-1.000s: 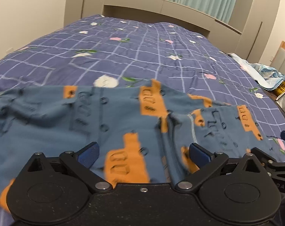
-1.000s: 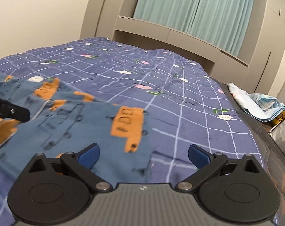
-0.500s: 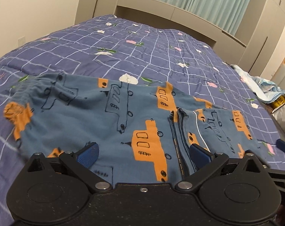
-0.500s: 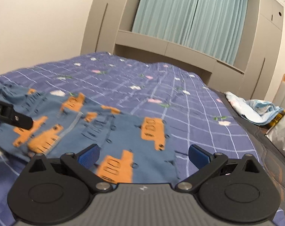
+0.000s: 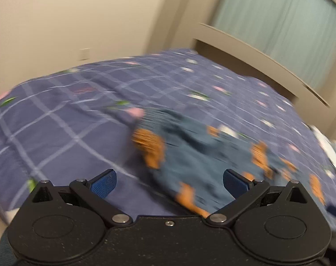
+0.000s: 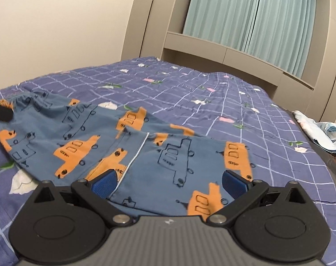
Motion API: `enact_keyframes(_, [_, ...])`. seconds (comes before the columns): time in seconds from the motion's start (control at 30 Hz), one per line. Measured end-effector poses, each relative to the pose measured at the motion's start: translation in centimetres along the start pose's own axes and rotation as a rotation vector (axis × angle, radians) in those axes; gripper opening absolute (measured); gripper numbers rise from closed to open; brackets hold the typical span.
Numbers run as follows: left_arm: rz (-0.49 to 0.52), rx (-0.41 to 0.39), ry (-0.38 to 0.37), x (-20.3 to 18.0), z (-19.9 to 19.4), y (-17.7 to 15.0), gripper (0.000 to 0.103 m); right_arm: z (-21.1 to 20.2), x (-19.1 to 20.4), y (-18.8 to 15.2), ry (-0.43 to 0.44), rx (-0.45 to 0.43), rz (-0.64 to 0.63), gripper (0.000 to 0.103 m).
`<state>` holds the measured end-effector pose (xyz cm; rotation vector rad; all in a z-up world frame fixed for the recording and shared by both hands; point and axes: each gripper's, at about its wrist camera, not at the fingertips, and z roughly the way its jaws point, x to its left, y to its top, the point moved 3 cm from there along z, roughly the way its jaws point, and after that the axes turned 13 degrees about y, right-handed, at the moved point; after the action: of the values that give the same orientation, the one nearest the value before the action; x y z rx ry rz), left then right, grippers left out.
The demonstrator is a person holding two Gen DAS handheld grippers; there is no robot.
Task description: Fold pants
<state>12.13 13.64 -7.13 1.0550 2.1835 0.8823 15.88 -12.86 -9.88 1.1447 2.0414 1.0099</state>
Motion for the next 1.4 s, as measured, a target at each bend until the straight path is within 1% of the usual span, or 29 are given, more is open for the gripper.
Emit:
enact_keyframes(0.17, [-0.086, 0.022, -0.041, 1.3, 2.8, 1.3, 0.099, 0.3, -0.1, -0.2, 0.010, 0.010, 0.010, 0.103])
enact_keyframes(0.33, [-0.122, -0.013, -0.115, 1.1, 4.3, 1.4, 0.099, 0.4, -0.2, -0.5, 0.011, 0.007, 0.017, 0.103])
enact_keyframes(0.4, [-0.127, -0.028, -0.122, 0.8, 4.8, 1.3, 0.099, 0.5, -0.3, -0.6, 0.009, 0.006, 0.018, 0.103])
enact_keyframes(0.5, [-0.109, -0.073, -0.129, 0.5, 5.0, 0.6, 0.102, 0.5, -0.3, -0.8, 0.010, 0.002, 0.021, 0.103])
enact_keyframes(0.57, [-0.092, -0.095, -0.126, 0.3, 4.9, 0.2, 0.102, 0.6, -0.4, -0.9, 0.014, 0.003, 0.025, 0.103])
enact_keyframes(0.77, [-0.156, -0.094, -0.178, 1.3, 5.3, 0.2, 0.102, 0.8, -0.4, -0.9, 0.013, 0.003, 0.025, 0.103])
enact_keyframes(1.13, [-0.207, -0.100, -0.218, 2.2, 5.5, 0.1, 0.102, 0.8, -0.3, -1.0, 0.005, 0.000, 0.015, 0.103])
enact_keyframes(1.27, [-0.257, -0.106, -0.244, 2.8, 5.5, 0.1, 0.102, 0.8, -0.2, -1.0, 0.002, -0.002, 0.012, 0.103])
enact_keyframes(1.3, [-0.266, -0.104, -0.246, 2.9, 5.4, 0.2, 0.100, 0.8, -0.2, -1.1, 0.003, -0.002, 0.014, 0.103])
enact_keyframes(1.33, [-0.279, -0.099, -0.237, 3.1, 5.4, 0.3, 0.094, 0.8, -0.2, -1.1, 0.005, -0.003, 0.016, 0.103])
enact_keyframes(1.37, [-0.291, -0.093, -0.229, 3.2, 5.4, 0.3, 0.092, 0.8, -0.3, -1.1, 0.006, -0.003, 0.018, 0.103])
enact_keyframes(1.4, [-0.301, -0.091, -0.229, 3.3, 5.3, 0.3, 0.087, 0.8, -0.3, -1.1, 0.008, -0.004, 0.021, 0.103])
